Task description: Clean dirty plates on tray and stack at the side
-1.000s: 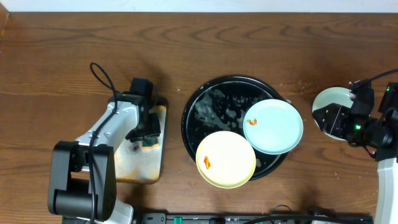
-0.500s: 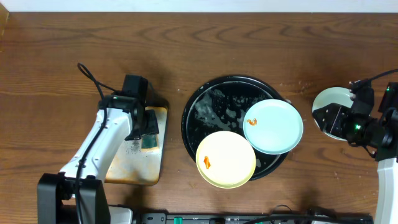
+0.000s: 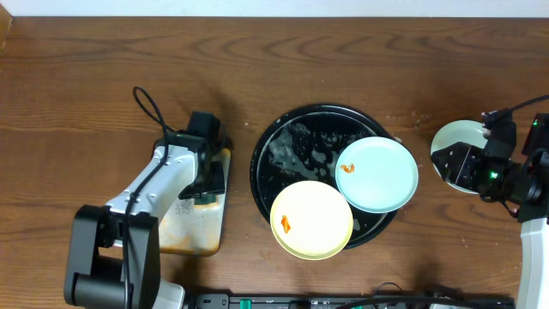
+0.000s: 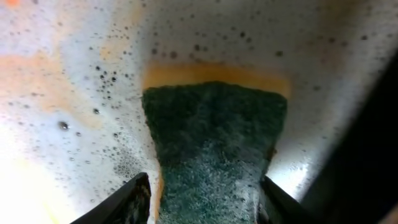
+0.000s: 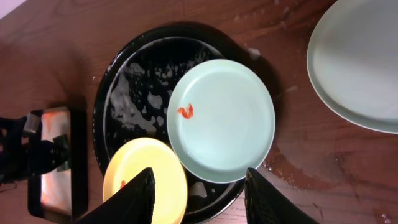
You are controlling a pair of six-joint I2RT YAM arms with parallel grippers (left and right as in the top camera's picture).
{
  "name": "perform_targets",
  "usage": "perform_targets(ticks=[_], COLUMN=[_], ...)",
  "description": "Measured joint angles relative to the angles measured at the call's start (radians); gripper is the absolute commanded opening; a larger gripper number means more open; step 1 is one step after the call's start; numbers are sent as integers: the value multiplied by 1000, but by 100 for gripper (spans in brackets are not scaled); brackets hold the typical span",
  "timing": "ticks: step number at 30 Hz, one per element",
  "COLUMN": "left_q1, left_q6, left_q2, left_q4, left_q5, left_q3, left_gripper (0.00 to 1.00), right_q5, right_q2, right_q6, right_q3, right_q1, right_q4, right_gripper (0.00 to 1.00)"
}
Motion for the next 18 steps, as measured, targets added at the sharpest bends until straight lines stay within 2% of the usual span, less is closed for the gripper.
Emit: perform_targets(ticks=[7, 11, 18], left_q1=[0, 0, 0], left_q6=[-2, -3, -3], left_q2=[0, 0, 0], left_q4=[20, 78, 141], left_q5=[-8, 1, 2], left_q3=[-1, -26, -64], left_gripper=[36, 33, 11], right_q5=[0, 0, 0], right_q2=[0, 0, 0], right_q6=[0, 0, 0], right_q3=[0, 0, 0], right_q1=[0, 0, 0], right_q4=[0, 1, 1], right_gripper=[45, 45, 44])
